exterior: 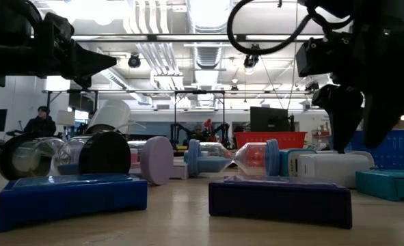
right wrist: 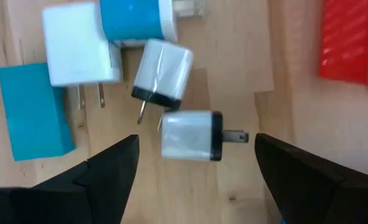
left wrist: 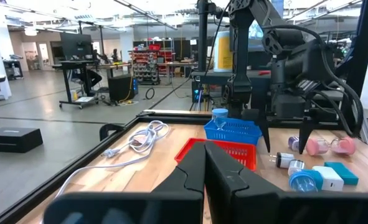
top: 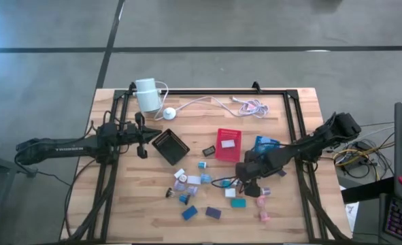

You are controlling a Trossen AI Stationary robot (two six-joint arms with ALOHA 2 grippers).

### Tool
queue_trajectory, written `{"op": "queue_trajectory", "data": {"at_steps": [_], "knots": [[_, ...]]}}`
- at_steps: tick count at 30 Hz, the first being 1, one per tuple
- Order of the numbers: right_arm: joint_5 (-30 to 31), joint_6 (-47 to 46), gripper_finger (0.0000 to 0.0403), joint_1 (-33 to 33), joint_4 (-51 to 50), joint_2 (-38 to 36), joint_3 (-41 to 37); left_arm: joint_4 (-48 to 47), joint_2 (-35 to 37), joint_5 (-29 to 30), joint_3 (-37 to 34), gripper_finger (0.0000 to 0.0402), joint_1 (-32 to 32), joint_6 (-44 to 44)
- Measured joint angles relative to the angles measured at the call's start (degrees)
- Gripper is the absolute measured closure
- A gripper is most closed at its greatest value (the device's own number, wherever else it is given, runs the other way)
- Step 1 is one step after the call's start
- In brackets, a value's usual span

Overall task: Pick & Place Office items
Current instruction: Put the right black and white charger adapter into the black bin

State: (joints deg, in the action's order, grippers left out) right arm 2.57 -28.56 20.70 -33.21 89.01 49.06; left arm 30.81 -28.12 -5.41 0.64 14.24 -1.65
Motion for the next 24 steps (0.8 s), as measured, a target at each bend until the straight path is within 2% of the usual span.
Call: {"op": "queue_trajectory", "data": {"at_steps": [11,24], "knots": [[0.5,0.7,0.0141,0.8,0.8,4.1,0.0,0.0,0.0,-0.1,0.0,0.0396,0.0,0.0],[0.4,1.2,0.0215,0.8,0.6,3.1,0.0,0.0,0.0,-0.1,0.0,0.0396,0.0,0.0]]}}
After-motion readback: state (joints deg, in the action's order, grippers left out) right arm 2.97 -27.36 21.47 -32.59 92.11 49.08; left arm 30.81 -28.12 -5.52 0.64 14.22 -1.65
